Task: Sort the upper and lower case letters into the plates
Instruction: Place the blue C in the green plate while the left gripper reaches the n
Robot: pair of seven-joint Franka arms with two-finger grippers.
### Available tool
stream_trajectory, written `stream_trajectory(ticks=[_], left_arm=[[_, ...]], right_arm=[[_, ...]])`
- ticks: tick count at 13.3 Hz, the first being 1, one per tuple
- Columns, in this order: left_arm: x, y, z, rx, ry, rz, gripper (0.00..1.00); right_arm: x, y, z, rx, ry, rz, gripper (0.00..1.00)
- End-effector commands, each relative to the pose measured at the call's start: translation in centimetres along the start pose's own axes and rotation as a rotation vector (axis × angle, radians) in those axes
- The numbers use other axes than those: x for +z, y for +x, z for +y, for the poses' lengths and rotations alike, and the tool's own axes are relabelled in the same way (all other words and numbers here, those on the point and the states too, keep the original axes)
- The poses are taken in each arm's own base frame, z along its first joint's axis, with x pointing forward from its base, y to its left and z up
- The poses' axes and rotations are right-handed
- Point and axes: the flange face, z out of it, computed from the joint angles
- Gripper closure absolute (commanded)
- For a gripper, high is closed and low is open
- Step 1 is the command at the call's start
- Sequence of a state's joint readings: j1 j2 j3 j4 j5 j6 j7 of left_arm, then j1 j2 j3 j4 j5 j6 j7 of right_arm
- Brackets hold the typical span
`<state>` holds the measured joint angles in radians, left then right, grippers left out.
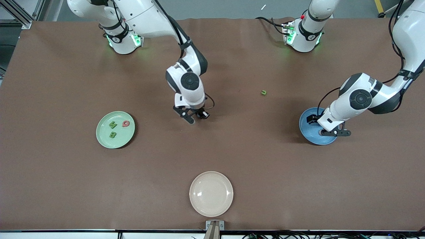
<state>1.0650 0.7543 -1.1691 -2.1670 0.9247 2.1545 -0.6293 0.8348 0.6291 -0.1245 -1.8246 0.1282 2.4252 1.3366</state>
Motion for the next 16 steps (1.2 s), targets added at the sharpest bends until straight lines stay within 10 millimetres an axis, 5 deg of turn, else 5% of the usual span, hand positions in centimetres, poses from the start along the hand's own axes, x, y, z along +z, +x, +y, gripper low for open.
stream_trajectory(ticks=[1,8,12,16], left_arm=[[-2.6,-0.7,3.6,-0.05,0.001,0.002,0.01],[-3.3,-5.6,18.0,-0.395,-0.013,-0.008,0.01],[-3.4,-8.9,21.2,-0.789,-0.063,-0.008,0.01],[-2.0,-11.6,22.2,-0.863,-0.083,-0.025,0.01]], right_arm=[[-4.1,8.5,2.8,-0.087,-0.046,-0.027,1.0],[-7.3,26.5,13.2,-0.292,-0.053,-0.097,1.0],[-6.1,30.7,17.5,-0.322,-0.063,-0.11,1.0],[-4.0,32.2,20.6,-0.354,-0.053,-0.103,0.99]])
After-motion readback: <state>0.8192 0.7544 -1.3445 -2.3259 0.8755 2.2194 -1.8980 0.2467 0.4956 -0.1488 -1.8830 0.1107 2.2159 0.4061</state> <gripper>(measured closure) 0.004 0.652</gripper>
